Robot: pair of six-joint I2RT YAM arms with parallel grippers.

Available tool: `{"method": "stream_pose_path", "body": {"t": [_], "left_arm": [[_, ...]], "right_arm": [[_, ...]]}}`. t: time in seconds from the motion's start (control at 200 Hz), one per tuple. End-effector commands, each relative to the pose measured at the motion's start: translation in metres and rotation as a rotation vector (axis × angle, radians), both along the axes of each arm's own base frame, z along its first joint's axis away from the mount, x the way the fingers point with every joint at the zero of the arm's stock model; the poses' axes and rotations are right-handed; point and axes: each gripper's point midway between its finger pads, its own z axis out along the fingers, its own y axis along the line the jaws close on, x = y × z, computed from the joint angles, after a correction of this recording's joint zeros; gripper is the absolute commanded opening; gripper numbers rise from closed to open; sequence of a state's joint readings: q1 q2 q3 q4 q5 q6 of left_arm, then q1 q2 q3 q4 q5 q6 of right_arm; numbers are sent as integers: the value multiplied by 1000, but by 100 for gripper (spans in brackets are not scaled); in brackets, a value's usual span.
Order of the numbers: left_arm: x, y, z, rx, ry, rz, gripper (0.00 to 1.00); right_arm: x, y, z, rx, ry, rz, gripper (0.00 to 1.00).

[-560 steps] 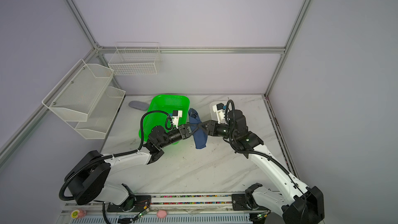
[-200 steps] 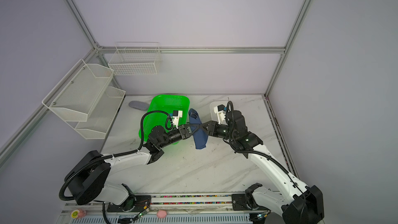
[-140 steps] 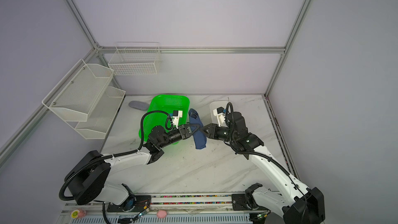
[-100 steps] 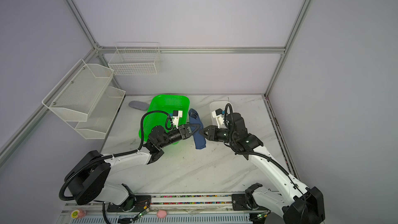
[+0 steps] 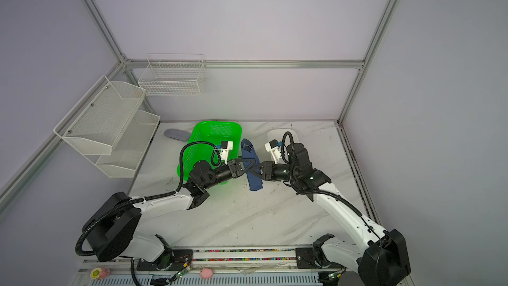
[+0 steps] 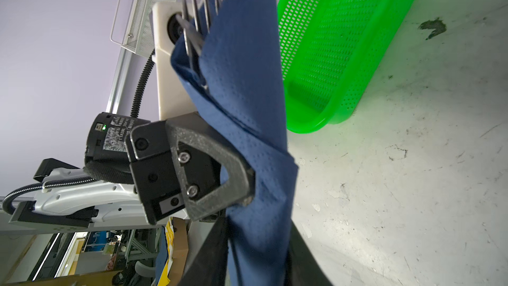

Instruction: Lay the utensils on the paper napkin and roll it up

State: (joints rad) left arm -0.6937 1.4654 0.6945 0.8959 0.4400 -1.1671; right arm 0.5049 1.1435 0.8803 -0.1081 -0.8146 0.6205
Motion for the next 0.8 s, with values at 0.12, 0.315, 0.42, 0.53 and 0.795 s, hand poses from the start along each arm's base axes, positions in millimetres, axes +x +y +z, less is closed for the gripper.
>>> {"method": "stream_pose_path", "body": {"t": [0.12, 0.315, 0.42, 0.53, 0.795], "left_arm": [[-6, 5, 73, -125, -165, -8, 9], [-6, 5, 72, -121, -169, -9, 9], [-6, 5, 73, -123, -171, -8, 10], [-6, 5, 73, -122, -172, -8, 10], [-12, 12, 82, -125, -196, 7, 13]], "right_arm": [[-6, 7, 0, 37, -10, 67, 34], [-12, 10, -2, 53, -3, 107, 33], [-14, 10, -3, 52, -3, 118, 31], [-16, 10, -3, 58, -2, 129, 28], [-18, 10, 8, 90, -35, 137, 17]]}}
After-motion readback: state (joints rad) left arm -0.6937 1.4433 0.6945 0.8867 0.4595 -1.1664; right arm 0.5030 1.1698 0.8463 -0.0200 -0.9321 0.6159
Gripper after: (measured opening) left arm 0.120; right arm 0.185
